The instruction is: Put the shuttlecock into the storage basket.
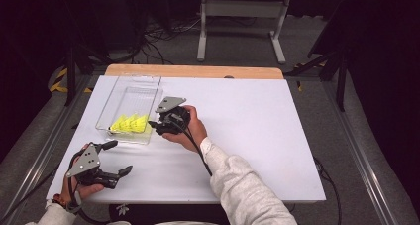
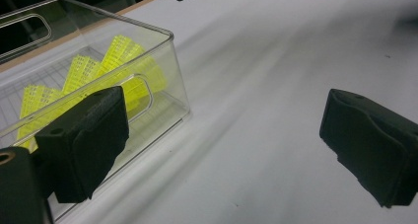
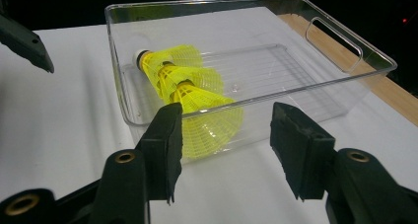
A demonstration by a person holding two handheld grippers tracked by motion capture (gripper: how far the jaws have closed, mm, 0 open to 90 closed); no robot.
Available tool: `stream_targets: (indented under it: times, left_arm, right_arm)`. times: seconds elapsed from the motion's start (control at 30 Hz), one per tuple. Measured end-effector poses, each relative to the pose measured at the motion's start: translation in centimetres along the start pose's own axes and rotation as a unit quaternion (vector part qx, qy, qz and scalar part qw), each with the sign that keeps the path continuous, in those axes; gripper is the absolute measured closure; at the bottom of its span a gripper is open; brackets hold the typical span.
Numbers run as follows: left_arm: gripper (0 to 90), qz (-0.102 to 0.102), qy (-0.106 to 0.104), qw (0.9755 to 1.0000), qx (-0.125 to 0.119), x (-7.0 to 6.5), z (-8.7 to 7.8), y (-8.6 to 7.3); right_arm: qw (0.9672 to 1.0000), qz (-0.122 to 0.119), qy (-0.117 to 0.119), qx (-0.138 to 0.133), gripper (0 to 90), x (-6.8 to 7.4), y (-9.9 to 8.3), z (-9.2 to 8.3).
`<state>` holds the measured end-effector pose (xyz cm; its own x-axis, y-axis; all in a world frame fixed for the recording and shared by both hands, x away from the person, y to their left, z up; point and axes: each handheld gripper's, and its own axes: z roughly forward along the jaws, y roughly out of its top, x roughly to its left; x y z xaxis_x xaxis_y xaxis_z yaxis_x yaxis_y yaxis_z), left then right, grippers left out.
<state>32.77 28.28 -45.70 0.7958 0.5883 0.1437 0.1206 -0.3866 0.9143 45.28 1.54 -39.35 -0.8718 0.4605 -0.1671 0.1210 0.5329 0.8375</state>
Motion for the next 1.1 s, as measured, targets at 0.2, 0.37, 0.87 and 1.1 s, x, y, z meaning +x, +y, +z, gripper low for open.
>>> stream_targets:
  times: [0.2,0.37,0.87,1.1]
  left_arm:
    - [5.6,0.000,0.000,1.0000,0.000,0.0,0.0,0.0]
    - [5.6,0.001,0.000,1.0000,0.001,0.0,0.0,0.0]
    - [5.7,0.001,0.000,1.0000,0.004,0.0,0.2,0.0]
    - [5.7,0.001,0.000,1.0000,0.004,0.0,0.2,0.0]
  right_arm:
    - [0.9999,-0.007,-0.007,-0.005,43.5,0.0,-0.3,-0.7]
    - [0.9996,-0.022,-0.014,-0.004,41.2,0.2,-0.6,-1.2]
    - [0.9989,-0.034,-0.030,-0.007,31.6,0.1,-1.6,-2.4]
    - [0.9990,-0.031,-0.031,-0.009,28.1,0.2,-2.1,-2.7]
